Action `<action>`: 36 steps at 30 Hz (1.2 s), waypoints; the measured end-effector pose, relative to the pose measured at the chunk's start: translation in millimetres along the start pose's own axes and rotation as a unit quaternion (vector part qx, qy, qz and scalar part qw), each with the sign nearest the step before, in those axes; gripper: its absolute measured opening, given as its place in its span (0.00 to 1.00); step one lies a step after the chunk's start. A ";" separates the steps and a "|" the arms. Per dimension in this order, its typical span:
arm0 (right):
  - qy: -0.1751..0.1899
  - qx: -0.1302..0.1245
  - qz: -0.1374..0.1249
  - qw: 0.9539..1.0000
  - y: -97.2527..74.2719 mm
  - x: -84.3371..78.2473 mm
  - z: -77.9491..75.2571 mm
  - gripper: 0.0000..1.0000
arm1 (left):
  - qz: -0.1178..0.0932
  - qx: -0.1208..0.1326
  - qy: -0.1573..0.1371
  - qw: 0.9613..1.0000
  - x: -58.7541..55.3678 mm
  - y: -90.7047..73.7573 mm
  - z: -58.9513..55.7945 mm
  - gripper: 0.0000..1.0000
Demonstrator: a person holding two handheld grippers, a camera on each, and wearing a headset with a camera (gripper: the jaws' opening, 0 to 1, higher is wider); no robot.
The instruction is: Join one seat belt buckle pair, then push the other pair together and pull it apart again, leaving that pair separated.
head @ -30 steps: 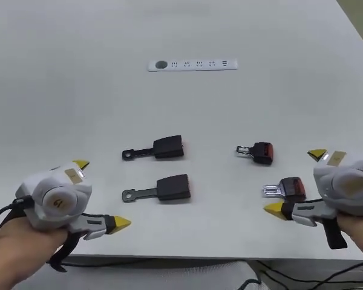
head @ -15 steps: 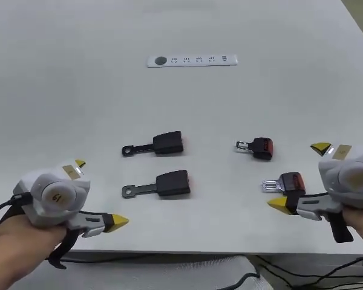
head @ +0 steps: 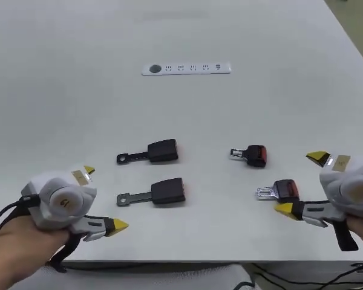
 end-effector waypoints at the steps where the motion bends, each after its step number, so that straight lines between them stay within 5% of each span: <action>1: -0.001 0.006 0.001 1.000 1.4 -0.2 1.6 0.74 | 0.001 -0.004 0.004 1.000 0.0 1.3 -1.0 0.81; 9: -0.080 0.062 0.012 0.995 13.4 -3.9 11.4 0.69 | 0.015 -0.037 0.044 0.998 7.8 16.2 -9.9 0.71; 14: -0.090 0.083 0.021 0.992 23.2 -9.1 3.7 0.62 | 0.020 -0.064 0.074 0.995 21.9 28.7 -9.6 0.65; 19: -0.107 0.134 0.034 0.985 29.5 -19.5 8.0 0.47 | 0.027 -0.111 0.076 0.991 33.3 45.7 -19.0 0.53; 27: -0.134 0.163 0.061 0.975 46.3 -38.8 4.1 0.42 | 0.035 -0.137 0.109 0.984 53.9 76.8 -22.4 0.52; 36: -0.150 0.189 0.085 0.967 55.8 -61.0 1.5 0.42 | 0.049 -0.167 0.140 0.975 54.2 100.2 -28.5 0.48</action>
Point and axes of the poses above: the centre of the closed fingertips' face, and the gripper's own axes: y roughly forward along the fingers, z roughly to its left, x roughly out of its top, the point moved 1 cm from there along -y, roughly backward along the fingers, and after that the axes turned 8 degrees about -x, right-handed, at the moved point
